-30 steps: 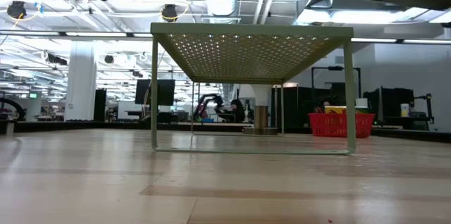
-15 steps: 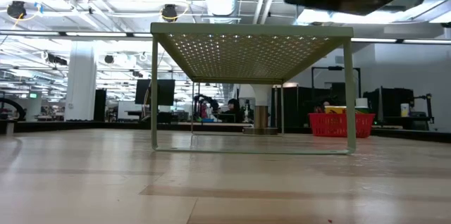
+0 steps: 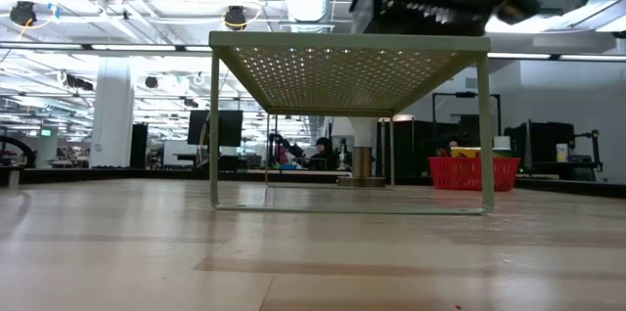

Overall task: Pick & Place Office Desk Supplies
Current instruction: Put the black bin on the shelf, then put the red bin on the shelf

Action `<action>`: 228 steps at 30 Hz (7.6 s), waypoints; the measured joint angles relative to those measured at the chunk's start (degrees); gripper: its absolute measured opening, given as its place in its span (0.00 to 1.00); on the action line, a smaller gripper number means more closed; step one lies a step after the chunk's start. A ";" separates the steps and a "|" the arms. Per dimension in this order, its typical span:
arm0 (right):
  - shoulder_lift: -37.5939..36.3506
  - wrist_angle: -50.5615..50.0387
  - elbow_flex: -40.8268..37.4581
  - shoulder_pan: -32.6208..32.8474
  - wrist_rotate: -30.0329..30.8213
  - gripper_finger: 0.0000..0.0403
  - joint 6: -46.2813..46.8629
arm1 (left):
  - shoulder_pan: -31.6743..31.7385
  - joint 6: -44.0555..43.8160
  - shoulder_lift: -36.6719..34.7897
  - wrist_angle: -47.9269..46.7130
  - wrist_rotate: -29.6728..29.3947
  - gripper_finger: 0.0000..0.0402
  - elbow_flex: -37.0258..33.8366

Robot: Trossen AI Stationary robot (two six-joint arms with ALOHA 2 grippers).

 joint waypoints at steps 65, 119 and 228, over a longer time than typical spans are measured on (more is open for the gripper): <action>30.21 3.44 23.04 -12.09 -3.08 0.05 -7.44 | 0.00 0.11 0.00 3.24 -3.88 0.19 0.00; 26.09 9.23 23.12 -8.28 13.82 0.11 -9.18 | -1.09 -1.42 0.02 2.83 -3.59 0.19 0.00; -12.90 17.20 -39.57 -23.17 25.90 0.27 39.10 | -0.26 -5.01 0.00 7.14 -6.30 0.19 0.02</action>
